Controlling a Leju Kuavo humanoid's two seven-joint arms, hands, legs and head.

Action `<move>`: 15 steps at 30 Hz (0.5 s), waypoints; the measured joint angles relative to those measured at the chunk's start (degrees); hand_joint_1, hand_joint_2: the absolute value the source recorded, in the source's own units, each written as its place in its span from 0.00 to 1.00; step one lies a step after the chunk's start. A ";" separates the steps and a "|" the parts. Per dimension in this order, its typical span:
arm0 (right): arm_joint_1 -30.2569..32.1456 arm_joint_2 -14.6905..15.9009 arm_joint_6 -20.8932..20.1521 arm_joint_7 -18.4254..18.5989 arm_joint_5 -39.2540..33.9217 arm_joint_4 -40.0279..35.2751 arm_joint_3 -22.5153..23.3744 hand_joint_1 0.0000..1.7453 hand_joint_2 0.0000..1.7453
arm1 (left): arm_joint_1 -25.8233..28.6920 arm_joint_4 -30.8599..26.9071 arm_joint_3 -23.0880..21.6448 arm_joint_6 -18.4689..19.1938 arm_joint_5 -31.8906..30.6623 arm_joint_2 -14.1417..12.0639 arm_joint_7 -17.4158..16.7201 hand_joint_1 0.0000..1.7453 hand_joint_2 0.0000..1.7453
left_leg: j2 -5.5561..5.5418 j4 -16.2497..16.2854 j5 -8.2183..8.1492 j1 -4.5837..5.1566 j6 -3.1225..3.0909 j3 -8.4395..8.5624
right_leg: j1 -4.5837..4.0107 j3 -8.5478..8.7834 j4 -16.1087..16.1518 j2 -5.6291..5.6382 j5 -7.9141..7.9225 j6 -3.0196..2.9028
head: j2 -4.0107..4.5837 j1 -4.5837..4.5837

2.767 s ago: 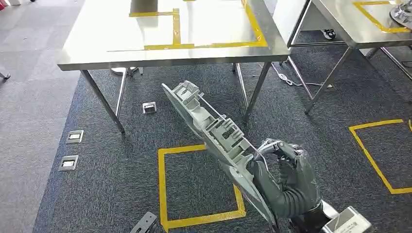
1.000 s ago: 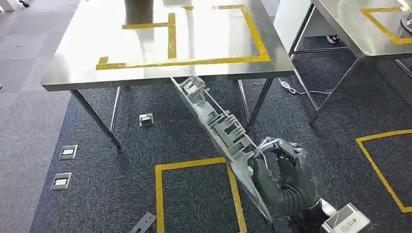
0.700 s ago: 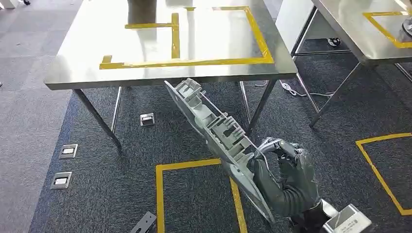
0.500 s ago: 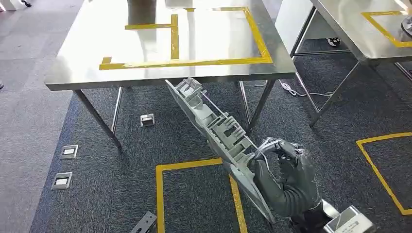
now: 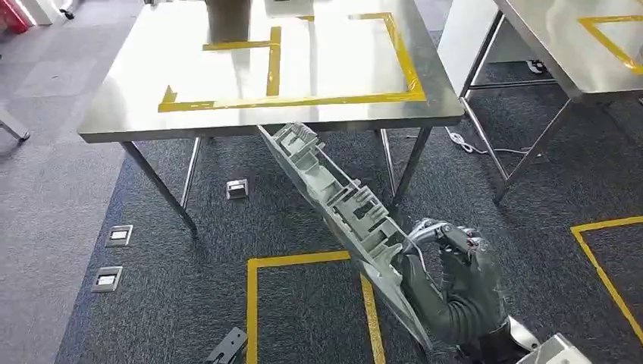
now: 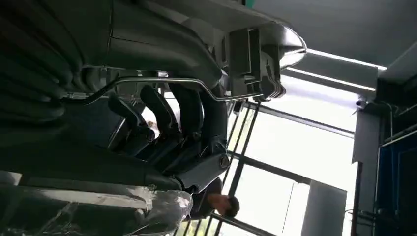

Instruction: Take the parts from the cabinet and place them on the table.

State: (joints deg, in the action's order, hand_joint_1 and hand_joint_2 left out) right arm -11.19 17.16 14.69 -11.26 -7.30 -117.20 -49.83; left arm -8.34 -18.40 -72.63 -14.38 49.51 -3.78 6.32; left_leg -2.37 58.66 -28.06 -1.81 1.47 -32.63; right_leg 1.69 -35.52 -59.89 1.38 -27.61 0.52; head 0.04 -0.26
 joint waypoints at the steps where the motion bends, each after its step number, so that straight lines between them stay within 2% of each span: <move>1: 0.00 -0.02 -0.05 0.00 0.02 0.00 -0.02 1.00 1.00 | 0.01 0.00 0.00 0.02 -0.02 0.00 -0.02 0.00 1.00 | -0.05 -0.18 0.00 -0.12 0.41 0.19 | -0.05 -0.04 -0.03 -0.11 -0.05 -0.48 | 0.00 0.00; 2: -0.02 -0.02 -0.07 0.00 0.02 0.00 -0.02 1.00 1.00 | -0.01 0.00 -0.02 0.00 -0.04 0.04 -0.02 0.00 1.00 | -0.01 -0.14 -0.32 -0.21 0.74 0.21 | 0.14 0.13 0.26 -0.40 -0.02 -1.09 | 0.00 0.00; 3: -0.02 -0.02 -0.07 0.00 0.02 0.00 0.00 1.00 1.00 | -0.02 0.00 -0.02 0.00 -0.07 0.09 0.00 0.00 1.00 | 1.00 0.93 -1.19 -0.20 0.86 -0.41 | 0.11 0.47 0.41 -0.73 -0.06 -1.60 | 0.00 0.28; 4: -0.06 -0.02 -0.09 -0.02 0.02 0.00 0.00 1.00 1.00 | -0.10 -0.02 -0.02 0.00 -0.11 0.07 0.00 0.00 1.00 | 1.55 3.97 -2.82 -0.13 0.85 -1.62 | -0.05 0.69 0.46 -0.98 -0.20 -1.96 | 0.00 0.74; 6: -0.03 -0.02 -0.13 -0.02 0.02 0.00 0.00 1.00 1.00 | -0.20 0.00 -0.02 0.04 -0.33 0.00 0.00 0.00 1.00 | 1.62 13.62 -6.60 -0.08 0.86 -6.08 | -0.44 1.04 0.43 -1.58 -0.53 -2.46 | 0.00 1.16; 7: -0.01 -0.02 -0.15 0.00 0.02 0.02 -0.02 1.00 1.00 | -0.14 0.00 -0.02 0.07 -0.35 0.00 -0.02 0.00 1.00 | 1.63 17.03 -7.48 -0.03 0.82 -7.89 | -0.62 1.21 0.43 -1.87 -0.67 -2.66 | -0.02 1.27; 8: 0.00 -0.02 -0.18 0.00 0.02 0.02 -0.02 1.00 1.00 | -0.06 0.00 -0.02 0.11 -0.39 0.02 -0.02 0.00 1.00 | 1.64 18.06 -7.11 0.04 0.66 -8.74 | -0.77 1.43 0.41 -2.01 -0.84 -2.77 | 0.00 1.35; 9: 0.00 -0.02 -0.20 0.00 0.02 0.04 -0.02 1.00 1.00 | 0.00 0.00 -0.04 0.13 -0.44 0.02 -0.02 0.00 1.00 | 1.65 16.74 -5.38 0.13 0.44 -8.30 | -0.92 1.72 0.41 -2.15 -1.03 -2.77 | 0.00 1.38; 11: -0.01 -0.04 -0.20 0.00 0.02 0.02 -0.02 1.00 1.00 | -0.03 0.00 -0.04 0.13 -0.46 -0.02 -0.02 0.00 1.00 | 1.83 8.30 0.31 0.45 -0.40 -4.85 | -1.17 2.54 0.41 -2.42 -1.53 -2.72 | 0.00 1.64; 12: -0.03 -0.04 -0.20 0.00 0.02 0.02 -0.02 1.00 1.00 | -0.04 0.00 -0.04 0.13 -0.46 -0.07 -0.02 0.00 1.00 | 2.48 3.59 2.51 0.84 -1.01 -2.99 | -1.22 3.03 0.43 -2.62 -1.83 -2.55 | 0.00 1.75; 13: -0.04 -0.04 -0.20 0.00 0.02 0.02 -0.02 1.00 1.00 | -0.10 0.00 -0.04 0.13 -0.46 -0.11 -0.02 0.00 1.00 | 3.48 3.24 1.82 1.41 -1.41 -2.53 | -1.57 3.04 0.46 -2.79 -1.97 -2.27 | 0.00 1.57; 14: 0.00 -0.04 -0.22 -0.02 0.02 0.04 -0.02 1.00 1.00 | -0.25 0.00 -0.04 0.15 -0.46 -0.09 -0.02 0.00 1.00 | 3.39 2.37 1.82 1.58 -1.64 -1.84 | -1.42 2.85 0.44 -2.89 -1.94 -1.98 | 0.00 1.61; 15: -0.03 -0.04 -0.20 0.00 0.02 0.04 0.00 1.00 1.00 | -0.28 0.00 -0.04 0.13 -0.46 -0.11 -0.02 0.00 1.00 | 3.27 2.11 1.56 1.70 -1.75 -2.06 | -1.37 2.64 0.44 -3.16 -1.88 -1.74 | 0.00 1.83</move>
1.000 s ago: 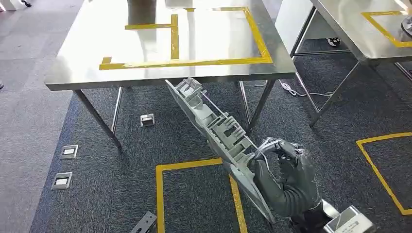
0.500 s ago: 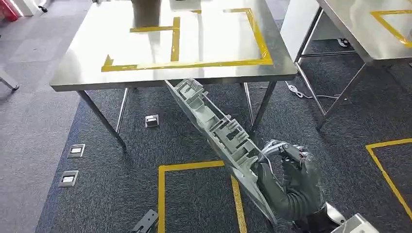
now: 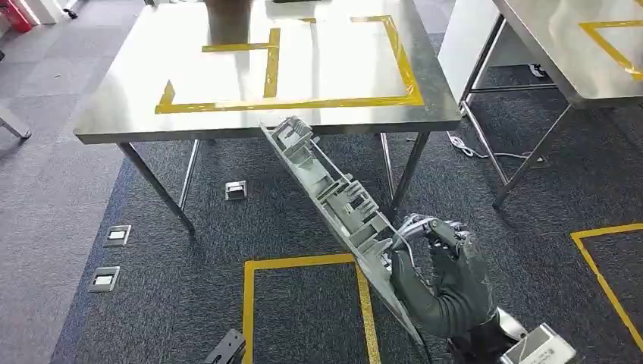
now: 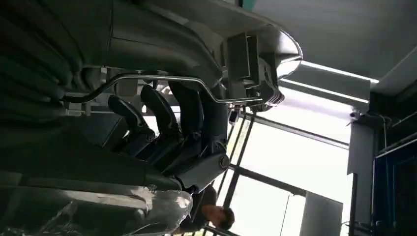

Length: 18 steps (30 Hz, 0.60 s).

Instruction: Take the parts from the cabinet and place them on the table.

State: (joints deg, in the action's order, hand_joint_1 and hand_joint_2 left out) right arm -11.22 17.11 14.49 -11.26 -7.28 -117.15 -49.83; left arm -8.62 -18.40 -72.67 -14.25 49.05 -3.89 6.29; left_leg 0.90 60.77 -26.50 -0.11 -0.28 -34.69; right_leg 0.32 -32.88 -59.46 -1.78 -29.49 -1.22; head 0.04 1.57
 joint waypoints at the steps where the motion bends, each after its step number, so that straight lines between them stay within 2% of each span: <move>1: -0.02 0.00 -0.02 0.00 0.00 0.00 0.00 1.00 1.00 | 0.02 0.00 0.02 0.00 0.00 0.00 0.00 0.00 1.00 | -0.12 -0.27 -0.28 0.07 -0.26 -0.07 | 0.00 -0.10 0.13 -0.35 0.09 0.38 | 0.00 0.04; 2: -0.05 0.00 -0.02 0.00 0.00 -0.02 0.00 1.00 1.00 | 0.02 0.00 0.00 0.00 -0.02 0.00 0.00 0.00 1.00 | -0.36 -1.40 -0.49 -0.07 -0.51 0.25 | -0.12 -0.08 0.20 -0.72 0.01 0.65 | 0.00 0.04; 3: -0.07 0.00 -0.04 0.02 0.00 -0.04 0.04 1.00 1.00 | 0.03 0.00 0.00 0.00 -0.02 0.11 -0.04 0.00 1.00 | -0.49 -2.05 -0.33 -0.73 -0.62 0.66 | -0.04 -0.35 -0.15 -0.42 -0.69 0.99 | -0.02 0.05; 4: -0.11 0.02 -0.09 0.00 0.00 -0.02 0.02 1.00 1.00 | -0.05 0.00 0.02 -0.02 -0.04 0.07 0.02 0.00 1.00 | -0.91 -2.35 -0.21 -0.70 -0.89 0.69 | -0.02 -1.07 -1.82 0.65 -1.66 1.24 | 0.00 -0.39; 5: -0.17 0.00 -0.09 -0.02 0.00 -0.02 0.04 1.00 1.00 | -0.09 0.00 0.02 -0.02 -0.04 0.04 0.00 0.00 1.00 | -1.07 -2.34 -0.22 -0.68 -0.99 0.64 | 0.05 -3.07 -5.78 1.22 -3.60 1.34 | 0.00 -0.81; 6: -0.12 0.02 -0.09 -0.02 0.00 0.00 0.02 1.00 1.00 | -0.10 0.00 0.02 -0.04 -0.02 0.06 0.00 0.00 1.00 | -1.36 -2.33 -0.24 -0.63 -1.02 0.65 | 0.12 -5.24 -9.89 1.32 -5.15 1.46 | 0.00 -1.11; 7: -0.12 0.02 -0.11 -0.02 0.00 0.02 0.00 1.00 1.00 | -0.10 0.00 0.02 -0.04 -0.02 0.06 0.00 0.00 1.00 | -1.62 -2.30 -0.29 -0.51 -1.09 0.67 | 0.14 -7.47 -13.63 1.32 -6.19 1.57 | 0.00 -1.22; 8: -0.11 0.02 -0.09 -0.02 0.00 0.09 0.00 1.00 1.00 | -0.08 0.00 0.00 0.02 -0.02 0.06 0.00 0.00 1.00 | -1.85 -2.22 -0.36 -0.47 -1.19 0.68 | 0.14 -8.83 -15.46 1.31 -6.00 1.59 | 0.00 -1.29; 9: -0.10 0.02 -0.11 0.00 0.00 0.22 0.00 1.00 1.00 | -0.07 0.00 0.00 0.02 -0.02 0.06 0.00 0.00 1.00 | -2.09 -2.17 -0.43 -0.44 -1.21 0.75 | 0.14 -8.94 -14.87 1.32 -4.71 1.55 | 0.00 -1.31; 10: -0.10 0.02 -0.11 0.02 0.00 0.31 0.00 1.00 1.00 | -0.08 0.00 0.00 0.02 -0.02 0.06 0.00 0.00 1.00 | -2.42 -2.11 -0.56 -0.43 -1.17 0.88 | 0.14 -7.92 -11.85 1.33 -2.07 1.41 | 0.00 -1.40; 12: -0.11 0.02 -0.11 0.00 0.00 0.31 0.00 1.00 1.00 | -0.11 0.00 0.02 0.02 -0.02 0.11 0.00 0.00 1.00 | -2.98 -2.00 -0.85 -0.41 -0.88 1.28 | 0.12 -4.02 -2.55 1.73 3.35 0.82 | 0.00 -1.53; 13: -0.15 0.02 -0.11 0.00 0.00 0.35 0.00 1.00 1.00 | -0.05 0.00 0.02 0.02 -0.02 0.13 0.00 0.00 1.00 | -3.00 -2.05 -0.93 -0.44 -0.73 1.16 | 0.07 -3.14 -1.20 2.14 2.50 0.40 | 0.00 -1.53; 14: -0.19 0.00 -0.13 -0.02 0.00 0.37 0.00 1.00 1.00 | -0.14 0.00 0.02 0.02 0.00 0.15 -0.07 0.00 1.00 | -3.21 -1.61 -0.99 -0.19 -0.47 0.85 | -0.14 -2.89 -0.08 2.21 2.71 0.31 | 0.00 -1.53; 15: -0.32 0.00 -0.20 0.00 0.00 0.42 0.02 1.00 1.00 | -0.07 -0.02 0.02 0.00 0.04 0.15 -0.15 0.00 1.00 | -3.22 -1.68 -0.82 -0.40 -0.02 0.58 | -0.31 -3.00 -0.09 2.20 2.41 0.12 | 0.00 -1.66; 18: -0.22 0.00 -0.20 0.00 0.00 0.42 0.00 1.00 1.00 | 0.10 0.00 0.00 -0.09 0.07 0.13 -0.26 0.00 1.00 | -3.16 -1.61 -1.11 -0.41 -0.26 0.74 | -0.25 -2.98 0.17 2.24 2.41 0.14 | 0.00 -1.51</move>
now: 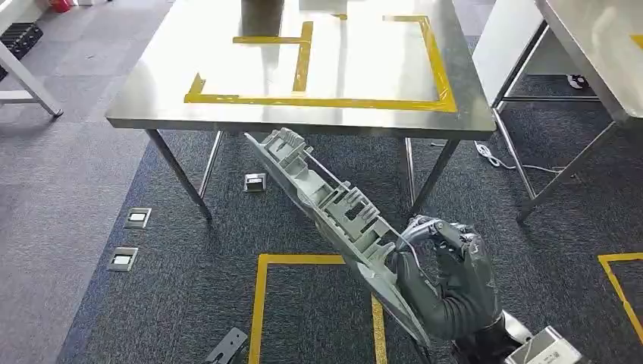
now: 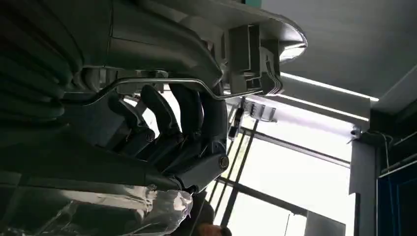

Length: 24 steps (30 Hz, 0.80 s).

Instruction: Take the parts from the cabinet and place them on the table.

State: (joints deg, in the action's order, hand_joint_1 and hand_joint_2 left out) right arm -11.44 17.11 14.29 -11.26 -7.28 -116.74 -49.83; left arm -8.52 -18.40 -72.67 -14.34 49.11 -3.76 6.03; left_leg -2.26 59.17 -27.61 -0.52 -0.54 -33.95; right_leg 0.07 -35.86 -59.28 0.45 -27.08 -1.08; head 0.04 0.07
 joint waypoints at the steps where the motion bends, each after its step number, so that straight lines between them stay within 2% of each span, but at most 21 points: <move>1: 0.00 0.00 0.00 0.00 0.00 0.00 0.00 1.00 1.00 | 0.00 0.00 0.00 0.00 -0.04 0.02 0.02 0.00 1.00 | 0.00 -0.10 0.01 -0.01 0.02 0.05 | -0.02 0.00 -0.02 0.00 -0.04 -0.07 | 0.00 0.00; 6: 0.00 0.00 0.02 0.02 -0.04 0.00 0.02 1.00 1.00 | -0.01 0.00 0.00 -0.07 0.07 -0.02 -0.26 0.00 1.00 | 0.03 -0.59 0.20 -0.03 0.36 0.31 | -0.06 0.03 -0.05 -0.01 -0.12 -0.36 | 0.00 0.02; 11: -0.01 0.00 0.00 0.02 -0.07 0.00 0.02 1.00 1.00 | 0.02 0.00 0.04 -0.09 0.35 -0.02 -0.50 0.00 1.00 | 0.03 -0.67 0.26 -0.03 0.51 0.31 | -0.07 0.05 -0.09 -0.01 -0.12 -0.37 | 0.00 0.00; 24: -0.01 0.00 0.02 0.04 -0.09 0.00 0.02 1.00 1.00 | 0.07 0.00 0.11 -0.24 0.72 -0.02 -0.76 0.00 1.00 | 0.02 -0.66 0.25 0.15 0.54 0.31 | 0.11 0.21 0.09 -0.03 -0.07 -0.29 | 0.00 -0.02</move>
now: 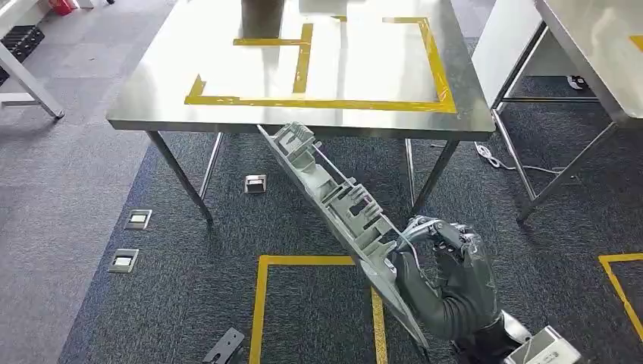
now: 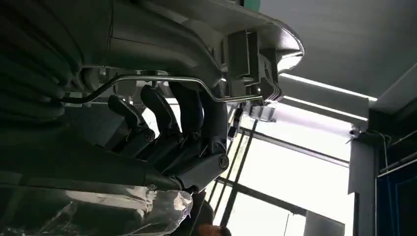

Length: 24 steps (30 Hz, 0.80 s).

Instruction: Take the parts from the cabinet and place them on the table.

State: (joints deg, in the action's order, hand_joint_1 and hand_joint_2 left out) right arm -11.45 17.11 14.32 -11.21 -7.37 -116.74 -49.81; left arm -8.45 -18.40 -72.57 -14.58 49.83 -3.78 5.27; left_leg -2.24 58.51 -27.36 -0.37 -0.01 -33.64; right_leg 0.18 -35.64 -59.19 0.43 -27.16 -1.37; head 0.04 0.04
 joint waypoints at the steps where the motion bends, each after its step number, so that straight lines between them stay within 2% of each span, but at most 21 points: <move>1: 0.00 0.00 0.00 -0.02 0.00 0.00 0.00 1.00 1.00 | 0.01 0.00 0.00 0.00 0.00 0.00 0.00 0.00 1.00 | 0.00 0.00 0.00 0.00 0.00 0.00 | 0.00 0.01 0.01 0.00 0.00 0.00 | 0.00 0.00; 18: 0.26 0.00 0.94 0.61 1.09 -0.02 0.02 1.00 1.00 | 0.15 0.00 0.00 0.02 -0.20 -0.04 -0.15 0.00 1.00 | 0.00 0.01 -0.01 0.00 -0.01 0.02 | -0.01 0.01 0.03 0.00 0.00 0.00 | 0.00 0.00; 19: 0.25 0.00 1.05 0.72 1.16 -0.02 0.02 1.00 1.00 | 0.15 0.00 0.00 0.06 -0.24 -0.04 -0.15 0.00 1.00 | -0.01 0.21 -0.14 0.09 -0.13 -0.05 | 0.19 0.06 0.29 -0.01 0.14 0.16 | 0.00 0.02; 20: 0.17 0.00 1.18 0.83 1.22 -0.04 0.02 1.00 1.00 | 0.16 0.00 0.00 0.11 -0.26 -0.22 -0.15 0.00 1.00 | -0.02 0.19 -0.13 0.27 -0.93 0.01 | 0.41 0.17 0.59 0.00 0.35 0.60 | 0.00 0.02; 21: 0.14 -0.02 1.33 0.99 1.29 -0.15 0.09 1.00 1.00 | 0.11 0.00 -0.02 0.20 -0.35 -0.20 -0.13 0.00 1.00 | 0.09 -0.81 0.27 0.29 -1.31 0.45 | 0.24 0.52 1.02 0.03 0.54 0.89 | 0.00 0.28; 22: 0.17 0.00 1.57 1.23 1.53 -0.35 0.18 1.00 1.00 | 0.13 -0.02 -0.02 0.20 -0.50 -0.09 -0.11 0.00 1.00 | 0.25 -2.36 1.04 -0.52 -1.21 1.49 | 0.26 0.60 0.79 -0.05 0.23 0.91 | 0.00 0.33; 23: -0.07 0.00 1.83 1.44 1.75 -0.46 0.20 1.00 1.00 | 0.08 -0.02 -0.02 0.20 -0.68 -0.07 -0.07 0.00 1.00 | 0.24 -3.03 1.20 -0.51 -1.37 1.98 | 0.15 0.18 -0.34 -0.06 -0.57 1.09 | 0.00 0.13; 24: -0.31 0.00 2.16 1.62 1.90 -0.50 0.31 1.00 1.00 | -0.02 -0.02 0.00 0.19 -0.76 -0.07 -0.06 0.00 1.00 | 0.31 -3.07 1.25 -0.64 -1.39 2.05 | 0.27 -1.48 -3.60 -0.05 -2.47 1.31 | 0.00 -0.02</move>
State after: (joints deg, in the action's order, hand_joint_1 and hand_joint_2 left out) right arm -11.76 17.11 16.48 -9.60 -5.46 -117.24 -49.51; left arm -8.47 -18.43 -72.57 -14.38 49.07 -3.85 5.20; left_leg -1.93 55.44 -26.10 -1.01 -1.40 -31.59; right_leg 0.45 -37.13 -62.79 0.38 -29.63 -0.07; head 0.04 0.02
